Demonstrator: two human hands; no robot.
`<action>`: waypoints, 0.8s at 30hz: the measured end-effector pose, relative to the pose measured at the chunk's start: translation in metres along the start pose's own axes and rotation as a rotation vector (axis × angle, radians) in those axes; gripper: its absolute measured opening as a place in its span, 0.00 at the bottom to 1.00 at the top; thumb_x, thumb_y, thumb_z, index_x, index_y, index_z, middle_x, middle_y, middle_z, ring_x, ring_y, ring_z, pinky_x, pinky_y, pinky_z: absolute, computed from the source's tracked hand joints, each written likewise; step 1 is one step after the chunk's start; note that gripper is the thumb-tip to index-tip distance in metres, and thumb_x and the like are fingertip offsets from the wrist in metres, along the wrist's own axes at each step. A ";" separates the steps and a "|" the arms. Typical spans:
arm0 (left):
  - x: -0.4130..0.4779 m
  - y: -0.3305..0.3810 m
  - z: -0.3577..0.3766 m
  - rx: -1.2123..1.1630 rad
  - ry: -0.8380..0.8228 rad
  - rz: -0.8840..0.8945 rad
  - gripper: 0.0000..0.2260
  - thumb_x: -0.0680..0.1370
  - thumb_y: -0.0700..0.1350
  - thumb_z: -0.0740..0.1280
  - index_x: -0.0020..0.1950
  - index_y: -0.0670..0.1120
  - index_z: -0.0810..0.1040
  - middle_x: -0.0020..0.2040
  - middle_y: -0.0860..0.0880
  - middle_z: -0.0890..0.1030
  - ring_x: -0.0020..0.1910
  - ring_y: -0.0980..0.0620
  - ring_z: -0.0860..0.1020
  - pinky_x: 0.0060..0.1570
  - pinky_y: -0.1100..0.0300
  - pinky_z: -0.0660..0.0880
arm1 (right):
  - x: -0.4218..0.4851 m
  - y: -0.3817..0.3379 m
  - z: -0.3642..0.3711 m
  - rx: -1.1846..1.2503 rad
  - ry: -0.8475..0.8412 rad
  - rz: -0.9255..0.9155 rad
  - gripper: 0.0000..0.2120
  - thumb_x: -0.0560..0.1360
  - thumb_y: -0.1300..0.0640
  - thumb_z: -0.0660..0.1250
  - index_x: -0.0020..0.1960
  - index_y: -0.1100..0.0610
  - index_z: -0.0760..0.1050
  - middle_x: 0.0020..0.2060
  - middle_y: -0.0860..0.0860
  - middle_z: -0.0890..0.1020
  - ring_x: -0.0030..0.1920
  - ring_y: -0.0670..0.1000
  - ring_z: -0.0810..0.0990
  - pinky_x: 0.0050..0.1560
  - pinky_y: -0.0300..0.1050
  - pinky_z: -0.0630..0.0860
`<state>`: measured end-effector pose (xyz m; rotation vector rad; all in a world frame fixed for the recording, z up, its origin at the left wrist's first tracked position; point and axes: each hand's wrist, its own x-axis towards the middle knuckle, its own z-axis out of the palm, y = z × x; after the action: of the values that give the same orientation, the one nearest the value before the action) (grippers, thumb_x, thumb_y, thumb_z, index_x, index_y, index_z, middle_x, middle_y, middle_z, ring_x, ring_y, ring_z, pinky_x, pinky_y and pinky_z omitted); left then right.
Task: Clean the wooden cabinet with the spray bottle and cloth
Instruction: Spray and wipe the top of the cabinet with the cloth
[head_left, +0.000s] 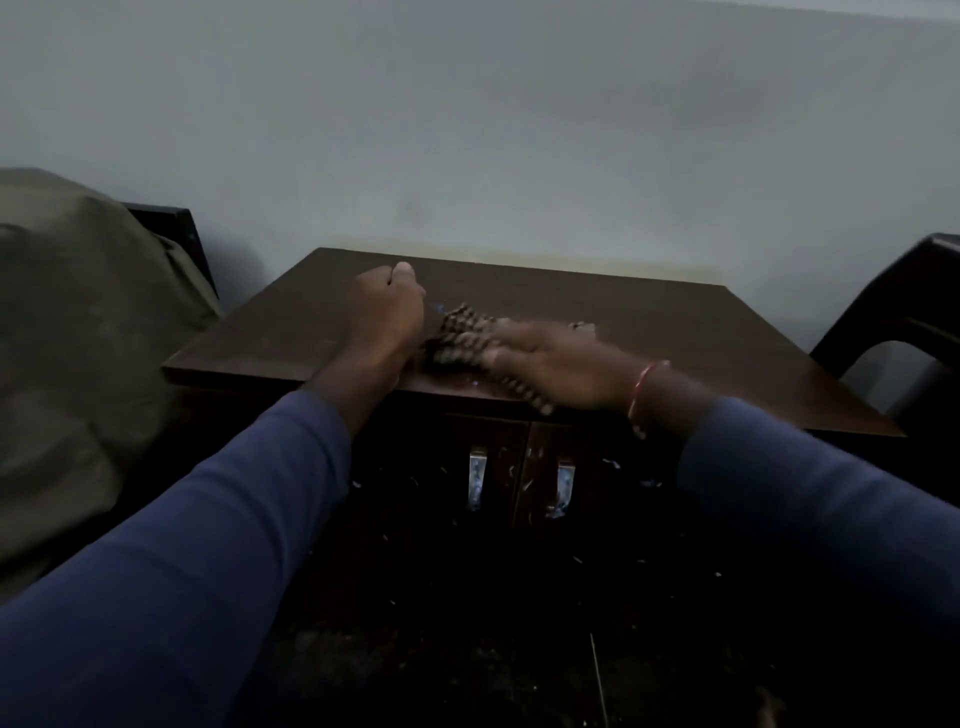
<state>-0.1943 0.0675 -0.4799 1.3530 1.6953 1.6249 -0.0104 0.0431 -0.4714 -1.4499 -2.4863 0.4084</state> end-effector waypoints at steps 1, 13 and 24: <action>-0.001 0.000 -0.001 -0.012 -0.010 -0.011 0.20 0.83 0.45 0.57 0.31 0.48 0.72 0.32 0.52 0.72 0.33 0.53 0.71 0.39 0.59 0.63 | 0.000 0.006 -0.007 0.035 0.055 0.069 0.18 0.82 0.49 0.56 0.70 0.51 0.71 0.69 0.52 0.73 0.68 0.53 0.71 0.68 0.43 0.65; -0.001 -0.001 0.000 -0.037 -0.036 0.016 0.20 0.83 0.44 0.57 0.30 0.47 0.72 0.30 0.50 0.71 0.30 0.55 0.68 0.40 0.60 0.64 | -0.023 0.015 -0.008 -0.109 0.073 0.058 0.15 0.82 0.47 0.57 0.63 0.52 0.74 0.62 0.52 0.78 0.62 0.55 0.76 0.59 0.44 0.69; 0.002 -0.004 0.000 -0.010 -0.040 0.049 0.21 0.83 0.45 0.57 0.30 0.48 0.73 0.30 0.49 0.73 0.38 0.48 0.73 0.42 0.57 0.67 | -0.056 -0.035 0.001 0.180 0.085 -0.198 0.11 0.80 0.58 0.62 0.60 0.56 0.79 0.46 0.44 0.82 0.41 0.41 0.78 0.44 0.34 0.73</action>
<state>-0.1960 0.0700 -0.4827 1.4230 1.6413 1.6191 -0.0122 -0.0220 -0.4630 -1.1179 -2.4261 0.5057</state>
